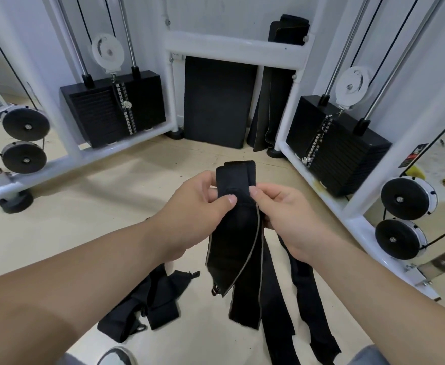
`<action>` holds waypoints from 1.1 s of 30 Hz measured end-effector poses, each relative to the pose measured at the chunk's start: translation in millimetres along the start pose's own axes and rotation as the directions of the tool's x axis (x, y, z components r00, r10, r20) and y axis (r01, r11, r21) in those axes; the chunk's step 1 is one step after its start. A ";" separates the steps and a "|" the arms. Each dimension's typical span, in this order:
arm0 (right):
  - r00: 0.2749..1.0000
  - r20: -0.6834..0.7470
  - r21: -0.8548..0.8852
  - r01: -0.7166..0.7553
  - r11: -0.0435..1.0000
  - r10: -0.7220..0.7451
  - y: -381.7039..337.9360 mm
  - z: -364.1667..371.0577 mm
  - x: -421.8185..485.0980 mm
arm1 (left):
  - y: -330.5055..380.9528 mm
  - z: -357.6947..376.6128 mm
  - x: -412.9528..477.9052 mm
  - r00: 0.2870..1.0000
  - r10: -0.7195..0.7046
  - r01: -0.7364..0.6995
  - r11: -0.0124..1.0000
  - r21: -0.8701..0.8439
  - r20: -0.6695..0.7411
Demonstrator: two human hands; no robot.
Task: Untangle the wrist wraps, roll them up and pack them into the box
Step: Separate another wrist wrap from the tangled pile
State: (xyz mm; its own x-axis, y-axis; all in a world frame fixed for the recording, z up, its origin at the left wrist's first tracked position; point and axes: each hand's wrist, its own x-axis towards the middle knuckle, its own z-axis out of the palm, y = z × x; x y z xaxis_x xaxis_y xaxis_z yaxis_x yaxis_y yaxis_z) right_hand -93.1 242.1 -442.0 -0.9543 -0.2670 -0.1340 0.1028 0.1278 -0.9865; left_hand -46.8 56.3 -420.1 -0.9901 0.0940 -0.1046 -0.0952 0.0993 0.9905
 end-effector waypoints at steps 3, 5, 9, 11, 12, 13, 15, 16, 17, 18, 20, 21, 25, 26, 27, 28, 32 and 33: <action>0.998 0.049 0.025 -0.042 0.999 0.041 -2.2 -2.8 0.0 | -1.4 2.0 3.1 0.988 0.062 -0.056 0.997 0.045 -0.140; 0.993 0.085 0.065 -0.088 0.994 0.082 -3.7 -4.5 0.6 | -1.2 2.3 5.0 0.981 0.061 -0.053 0.997 0.048 -0.187; 0.985 0.156 0.078 -0.085 0.993 0.072 -4.0 -6.2 -1.5 | -1.9 -2.9 7.9 0.980 0.014 -0.014 1.000 -0.003 -0.196; 0.985 0.166 0.069 -0.054 0.996 0.042 -4.1 -5.8 -3.8 | -1.2 -4.0 7.6 0.978 0.005 -0.005 1.000 -0.002 -0.209; 0.985 0.172 0.067 -0.043 0.997 0.030 -4.8 -5.6 -4.6 | -1.1 -4.1 7.4 0.977 0.005 -0.003 1.000 0.009 -0.214; 0.983 0.182 0.061 -0.029 0.998 0.017 -4.4 -6.0 -4.5 | -1.5 -4.0 7.4 0.976 0.009 -0.003 1.000 0.027 -0.219; 0.979 0.202 0.067 -0.004 0.998 -0.009 -5.8 -5.7 -4.9 | -2.2 -4.8 7.6 0.973 0.033 -0.016 0.997 0.077 -0.228; 0.978 0.209 0.079 0.002 0.997 -0.019 -6.4 -5.8 -4.9 | -2.4 -5.4 7.7 0.972 0.051 -0.028 0.994 0.104 -0.231; 0.976 0.217 0.094 0.003 0.996 -0.024 -5.5 -6.5 -4.2 | -2.8 -6.1 8.2 0.969 0.066 -0.037 0.992 0.124 -0.239; 0.974 0.225 0.111 0.002 0.994 -0.027 -5.6 -6.8 -4.1 | -2.9 -6.6 8.1 0.965 0.076 -0.044 0.990 0.132 -0.251; 0.971 0.236 0.135 -0.003 0.991 -0.029 -5.5 -7.2 -3.5 | -3.9 -6.9 8.6 0.955 0.087 -0.052 0.990 0.131 -0.285; 0.970 0.242 0.136 -0.010 0.991 -0.023 -4.2 -8.2 -2.7 | -4.9 -6.8 9.1 0.950 0.093 -0.057 0.990 0.129 -0.297; 0.975 0.220 0.144 -0.033 0.989 0.001 -8.1 -7.6 -3.1 | -6.8 -7.0 11.4 0.948 0.125 -0.092 0.988 0.125 -0.292; 0.977 0.212 0.142 -0.030 0.989 -0.001 -9.2 -7.6 -3.7 | -6.4 -6.9 11.6 0.950 0.133 -0.096 0.986 0.139 -0.282; 0.979 0.205 0.142 -0.030 0.989 0.000 -10.0 -7.6 -3.6 | -5.2 -6.5 11.0 0.953 0.140 -0.103 0.984 0.147 -0.268; 0.980 0.199 0.145 -0.034 0.989 0.004 -9.9 -8.3 -3.1 | -3.5 -5.8 9.9 0.957 0.145 -0.111 0.983 0.147 -0.250; 0.975 0.204 0.214 -0.134 0.968 0.090 -5.1 -12.4 0.6 | -1.1 -2.8 9.5 0.958 0.134 -0.114 0.989 0.093 -0.252; 0.969 0.221 0.243 -0.163 0.956 0.109 -5.0 -13.3 0.8 | -1.2 -2.3 9.6 0.957 0.127 -0.109 0.991 0.082 -0.262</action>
State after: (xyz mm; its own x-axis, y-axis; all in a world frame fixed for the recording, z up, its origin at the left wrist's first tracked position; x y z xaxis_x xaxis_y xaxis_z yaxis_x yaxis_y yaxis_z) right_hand -98.1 254.0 -436.0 -0.8516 -0.4562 -0.2583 0.3219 -0.0660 -0.9445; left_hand -56.4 54.8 -422.0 -0.9864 -0.1571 0.0493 0.0222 0.1698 0.9852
